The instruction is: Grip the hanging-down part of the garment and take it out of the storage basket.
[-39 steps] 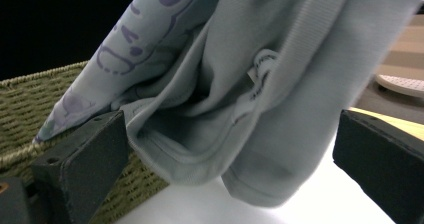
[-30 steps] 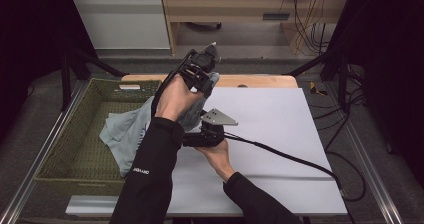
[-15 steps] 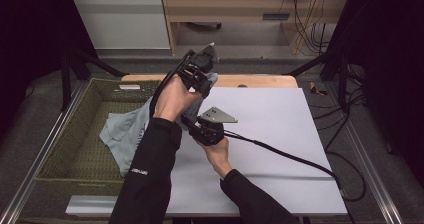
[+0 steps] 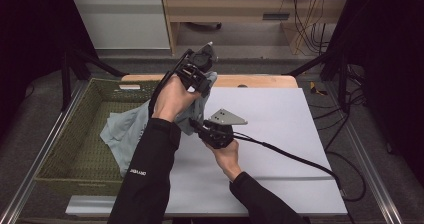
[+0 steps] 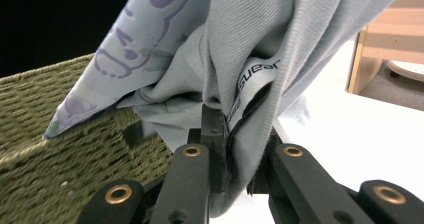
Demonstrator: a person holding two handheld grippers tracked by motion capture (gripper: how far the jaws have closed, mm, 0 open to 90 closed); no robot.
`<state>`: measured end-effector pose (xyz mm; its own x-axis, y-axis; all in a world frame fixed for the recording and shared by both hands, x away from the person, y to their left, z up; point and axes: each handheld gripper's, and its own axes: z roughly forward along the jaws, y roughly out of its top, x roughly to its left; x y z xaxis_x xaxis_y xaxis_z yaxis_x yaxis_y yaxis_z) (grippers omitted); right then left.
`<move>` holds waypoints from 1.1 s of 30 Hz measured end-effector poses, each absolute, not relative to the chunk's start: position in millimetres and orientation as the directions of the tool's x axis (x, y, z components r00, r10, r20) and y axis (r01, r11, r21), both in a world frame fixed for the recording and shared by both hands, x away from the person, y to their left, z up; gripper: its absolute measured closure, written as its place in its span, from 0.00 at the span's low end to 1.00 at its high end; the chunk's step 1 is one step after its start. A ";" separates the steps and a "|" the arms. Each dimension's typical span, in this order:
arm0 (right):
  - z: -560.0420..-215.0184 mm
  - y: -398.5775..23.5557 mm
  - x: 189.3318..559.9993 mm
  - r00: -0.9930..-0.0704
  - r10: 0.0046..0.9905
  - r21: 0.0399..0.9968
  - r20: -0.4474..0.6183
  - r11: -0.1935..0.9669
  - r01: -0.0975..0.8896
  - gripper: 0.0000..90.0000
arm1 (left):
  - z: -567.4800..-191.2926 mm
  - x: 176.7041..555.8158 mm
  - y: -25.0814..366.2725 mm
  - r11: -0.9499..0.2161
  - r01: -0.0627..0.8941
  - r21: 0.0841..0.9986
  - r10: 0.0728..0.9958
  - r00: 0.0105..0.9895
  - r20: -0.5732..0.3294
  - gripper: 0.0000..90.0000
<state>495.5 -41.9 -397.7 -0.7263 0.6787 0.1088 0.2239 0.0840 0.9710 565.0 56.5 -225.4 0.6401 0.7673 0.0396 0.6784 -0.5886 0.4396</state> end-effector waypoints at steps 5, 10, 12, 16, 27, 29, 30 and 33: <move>-394.5 -54.3 488.9 -0.740 0.669 0.978 0.059 0.110 0.177 0.92 | -224.7 564.9 55.7 -0.594 0.674 0.439 0.766 0.641 0.051 0.90; -385.2 -73.9 477.7 -0.737 0.672 0.979 0.076 0.089 0.183 0.92 | -222.3 563.4 53.7 -0.587 0.671 0.452 0.766 0.642 0.041 0.90; -383.4 -79.5 474.9 -0.742 0.665 0.979 0.081 0.086 0.184 0.92 | -221.7 563.2 52.7 -0.596 0.668 0.446 0.761 0.648 0.045 0.90; -378.5 -94.6 469.3 -0.738 0.671 0.979 0.070 0.094 0.178 0.92 | -222.8 563.0 48.0 -0.603 0.664 0.443 0.757 0.652 0.053 0.90; -361.0 -143.2 456.8 -0.712 0.701 0.979 0.037 0.119 0.168 0.92 | -223.1 558.2 30.4 -0.615 0.643 0.457 0.733 0.679 0.031 0.90; -360.3 -145.6 456.7 -0.710 0.703 0.980 0.036 0.115 0.163 0.92 | -222.8 557.0 27.9 -0.615 0.641 0.461 0.733 0.680 0.032 0.90; -359.0 -149.2 456.2 -0.707 0.706 0.979 0.035 0.118 0.167 0.92 | -222.6 556.1 26.2 -0.617 0.637 0.462 0.729 0.683 0.031 0.90; -356.2 -158.4 454.9 -0.693 0.720 0.979 0.027 0.120 0.162 0.92 | -221.7 554.3 23.4 -0.630 0.627 0.458 0.717 0.696 0.033 0.90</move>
<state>454.9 -158.4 -356.2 -0.6930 0.7204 0.0266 0.1621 0.1198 0.9795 554.3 23.4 -221.7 0.6964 0.7169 0.0326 0.6270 -0.6299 0.4583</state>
